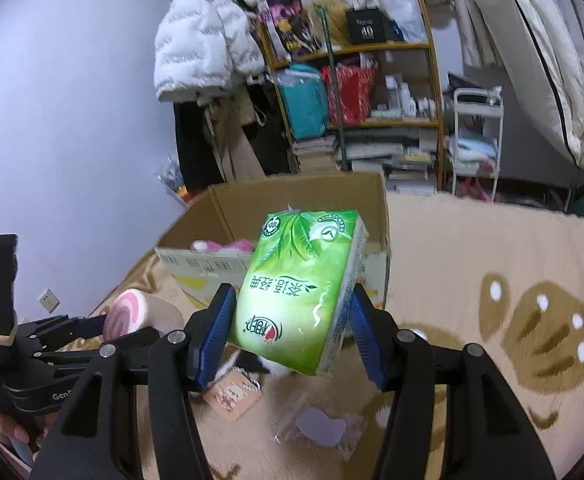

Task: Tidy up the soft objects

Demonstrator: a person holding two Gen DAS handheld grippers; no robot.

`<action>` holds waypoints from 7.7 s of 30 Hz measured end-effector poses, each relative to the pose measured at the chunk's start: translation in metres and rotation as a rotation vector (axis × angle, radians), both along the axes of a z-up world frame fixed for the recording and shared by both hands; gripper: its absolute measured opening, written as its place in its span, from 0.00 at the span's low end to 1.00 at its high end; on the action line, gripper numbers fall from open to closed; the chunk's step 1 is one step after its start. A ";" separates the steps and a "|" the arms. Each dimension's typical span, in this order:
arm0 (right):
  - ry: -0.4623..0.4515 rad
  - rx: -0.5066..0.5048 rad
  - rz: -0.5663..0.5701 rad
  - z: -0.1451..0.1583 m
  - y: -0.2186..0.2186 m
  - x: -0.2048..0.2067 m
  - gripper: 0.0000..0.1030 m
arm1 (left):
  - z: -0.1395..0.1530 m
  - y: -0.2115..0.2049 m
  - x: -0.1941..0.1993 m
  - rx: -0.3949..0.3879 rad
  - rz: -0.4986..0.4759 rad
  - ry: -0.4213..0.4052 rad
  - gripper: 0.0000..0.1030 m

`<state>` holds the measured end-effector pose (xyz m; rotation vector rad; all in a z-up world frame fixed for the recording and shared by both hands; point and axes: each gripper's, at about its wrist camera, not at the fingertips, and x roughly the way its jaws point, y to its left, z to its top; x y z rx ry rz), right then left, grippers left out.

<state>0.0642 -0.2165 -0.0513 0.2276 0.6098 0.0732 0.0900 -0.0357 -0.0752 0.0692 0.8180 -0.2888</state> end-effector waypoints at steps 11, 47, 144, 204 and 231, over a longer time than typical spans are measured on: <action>-0.097 -0.066 0.026 0.024 0.015 0.008 0.59 | 0.036 -0.011 -0.001 0.028 -0.032 -0.175 0.55; 0.009 0.021 0.016 -0.015 -0.013 0.091 0.60 | 0.004 -0.016 0.050 0.033 -0.037 0.023 0.87; 0.110 0.060 -0.084 -0.021 -0.025 0.021 0.90 | 0.051 -0.038 0.100 -0.096 -0.062 -0.076 0.27; 0.474 0.097 -0.067 -0.094 -0.016 0.029 0.90 | -0.066 -0.065 0.090 -0.098 -0.204 0.403 0.90; 0.606 -0.016 -0.037 -0.127 0.032 0.033 0.91 | -0.102 -0.101 0.087 -0.051 -0.229 0.426 0.44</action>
